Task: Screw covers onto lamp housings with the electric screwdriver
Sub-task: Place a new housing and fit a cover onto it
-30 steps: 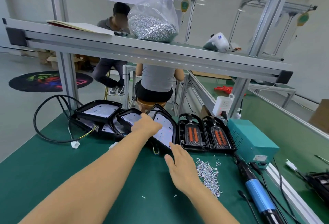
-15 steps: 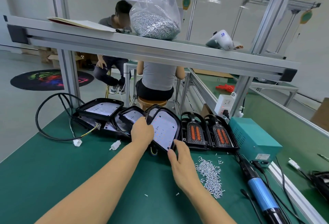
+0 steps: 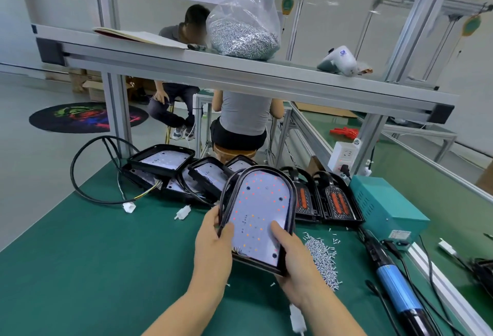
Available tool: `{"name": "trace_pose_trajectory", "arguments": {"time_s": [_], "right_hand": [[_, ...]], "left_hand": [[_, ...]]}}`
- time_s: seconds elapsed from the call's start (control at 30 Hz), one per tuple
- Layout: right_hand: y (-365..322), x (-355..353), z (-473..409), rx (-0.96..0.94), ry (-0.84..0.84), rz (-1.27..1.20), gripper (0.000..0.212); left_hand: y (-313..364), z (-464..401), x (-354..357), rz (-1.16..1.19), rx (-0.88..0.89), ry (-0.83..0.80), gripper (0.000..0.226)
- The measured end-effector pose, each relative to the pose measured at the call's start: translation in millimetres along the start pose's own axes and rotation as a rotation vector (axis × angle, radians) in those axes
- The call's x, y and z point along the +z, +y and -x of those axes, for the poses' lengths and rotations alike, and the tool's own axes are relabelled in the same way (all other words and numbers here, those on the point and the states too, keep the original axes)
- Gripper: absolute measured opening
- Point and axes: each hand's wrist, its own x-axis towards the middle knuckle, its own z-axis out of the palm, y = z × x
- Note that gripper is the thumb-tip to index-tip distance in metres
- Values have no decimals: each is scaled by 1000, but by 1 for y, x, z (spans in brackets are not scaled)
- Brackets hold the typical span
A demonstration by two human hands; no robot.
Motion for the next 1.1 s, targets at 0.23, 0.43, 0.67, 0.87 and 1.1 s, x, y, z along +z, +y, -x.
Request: {"name": "trace_pose_trajectory", "arguments": {"time_s": [0.23, 0.43, 0.67, 0.87, 1.1], "right_hand": [[-5, 18, 5, 15, -119, 166, 32], [2, 15, 22, 35, -72, 507, 33], [-2, -9, 45, -152, 49, 730, 19], [-9, -48, 63, -282, 271, 1075, 20], [13, -36, 64, -365, 149, 1540, 19]], "left_hand": [[12, -2, -38, 152, -258, -55, 27], [8, 7, -48, 50, -390, -5, 17], [0, 27, -74, 64, -467, 74, 15], [1, 32, -98, 14, -466, 170, 17], [-1, 42, -94, -34, -527, 168, 14]]}}
